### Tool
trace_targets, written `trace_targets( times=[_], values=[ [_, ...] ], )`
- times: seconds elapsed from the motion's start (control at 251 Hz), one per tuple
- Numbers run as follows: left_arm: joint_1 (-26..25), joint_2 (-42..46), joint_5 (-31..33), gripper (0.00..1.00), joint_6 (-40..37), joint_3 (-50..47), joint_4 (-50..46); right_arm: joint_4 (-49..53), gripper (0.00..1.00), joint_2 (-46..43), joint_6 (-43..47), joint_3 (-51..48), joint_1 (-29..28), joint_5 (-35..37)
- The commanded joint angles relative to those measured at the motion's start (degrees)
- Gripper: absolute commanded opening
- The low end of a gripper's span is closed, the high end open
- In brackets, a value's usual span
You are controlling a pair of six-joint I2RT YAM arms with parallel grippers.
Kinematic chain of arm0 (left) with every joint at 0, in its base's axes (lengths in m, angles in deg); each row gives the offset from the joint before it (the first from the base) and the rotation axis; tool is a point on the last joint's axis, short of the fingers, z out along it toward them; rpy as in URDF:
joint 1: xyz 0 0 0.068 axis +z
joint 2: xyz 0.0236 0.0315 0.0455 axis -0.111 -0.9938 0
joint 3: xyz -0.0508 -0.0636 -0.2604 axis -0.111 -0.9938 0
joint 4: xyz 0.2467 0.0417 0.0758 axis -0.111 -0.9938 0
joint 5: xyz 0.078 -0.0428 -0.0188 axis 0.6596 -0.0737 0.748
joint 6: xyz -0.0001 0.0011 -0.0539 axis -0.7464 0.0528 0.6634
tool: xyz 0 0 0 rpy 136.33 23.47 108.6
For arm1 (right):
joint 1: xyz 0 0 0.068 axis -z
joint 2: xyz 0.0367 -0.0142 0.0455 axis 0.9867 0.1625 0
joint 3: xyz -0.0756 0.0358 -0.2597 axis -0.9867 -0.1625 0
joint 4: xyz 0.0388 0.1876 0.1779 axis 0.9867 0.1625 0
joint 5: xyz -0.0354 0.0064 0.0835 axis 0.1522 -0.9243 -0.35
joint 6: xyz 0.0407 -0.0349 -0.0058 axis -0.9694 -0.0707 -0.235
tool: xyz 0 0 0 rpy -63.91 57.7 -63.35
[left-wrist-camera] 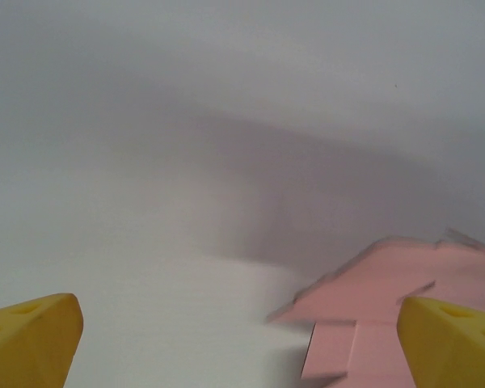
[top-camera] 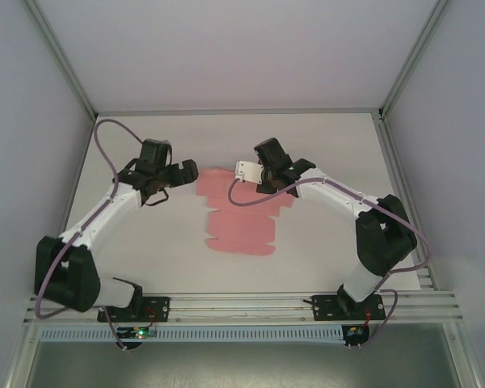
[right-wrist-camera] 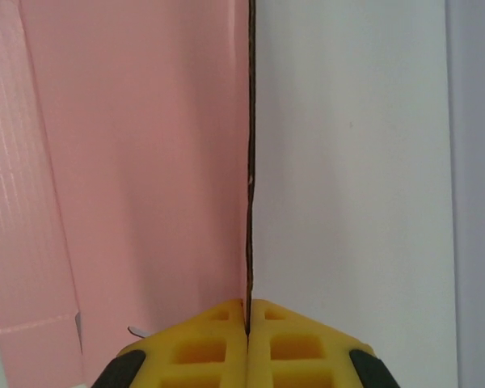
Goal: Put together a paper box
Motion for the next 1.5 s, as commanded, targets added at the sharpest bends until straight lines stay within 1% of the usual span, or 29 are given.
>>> trace_targets(
  times=[0.0,0.096,0.196,0.291,0.395,0.487,0.567,0.698,0.766,0.838,0.938,1.133,1.277,1.321,1.405,1.492],
  values=[
    [0.83,-5.22,2.89,1.00,-1.95,4.95,1.05,-1.46,0.00,2.93,1.83,-1.14,0.83,-6.25],
    [1.57,-9.18,3.47,1.00,-0.26,8.20,0.13,0.25,0.00,4.88,2.48,0.01,0.78,-5.97],
    [2.93,-12.67,1.09,1.00,0.74,10.00,1.47,0.65,0.00,6.69,2.94,1.14,0.84,-4.51],
    [3.27,-16.86,-1.02,1.00,0.16,12.67,1.19,0.58,0.00,7.50,2.35,1.89,0.79,-4.77],
    [3.34,-21.21,-5.75,1.00,-2.24,15.14,0.66,-0.85,0.00,7.20,1.25,1.52,0.88,-5.59],
    [3.19,-24.01,-11.28,1.00,-5.18,16.21,0.79,-1.21,0.00,7.12,0.41,1.42,0.88,-5.44],
    [3.05,-24.93,-15.68,0.99,-7.42,16.52,0.47,-1.20,0.00,6.93,-0.86,1.50,1.18,-5.66],
    [2.22,-25.20,-16.88,0.97,-9.64,15.81,-1.30,-1.65,0.00,6.44,-3.78,1.55,1.71,-6.76],
    [1.35,-25.03,-18.79,0.95,-11.21,15.14,-1.82,-2.05,0.00,6.27,-4.66,1.51,1.91,-7.52],
    [0.08,-24.24,-20.90,0.92,-12.87,14.10,-1.37,-2.06,0.00,6.73,-5.67,1.88,1.87,-6.64],
    [-1.25,-23.06,-21.67,0.92,-13.80,13.07,-0.99,-2.01,0.00,7.62,-7.35,2.45,1.96,-4.45],
    [-2.71,-23.18,-23.38,0.91,-15.19,13.72,-2.16,-2.84,0.00,7.98,-10.72,2.41,2.07,-4.20],
    [-4.22,-21.96,-16.91,0.89,-16.64,14.75,-6.90,-3.19,0.00,8.47,-13.67,2.69,2.88,-1.21],
    [-4.19,-21.12,-16.23,0.87,-17.07,14.46,-7.98,-3.32,0.00,8.21,-14.57,2.52,3.14,-0.51],
    [-4.35,-18.66,-14.72,0.87,-17.39,13.61,-8.42,-2.44,0.00,7.68,-14.68,2.23,3.17,-1.35],
    [-4.57,-16.24,-17.09,0.90,-21.20,13.86,-7.69,0.07,0.00,6.60,-10.27,1.16,1.79,-5.16]
  ],
)
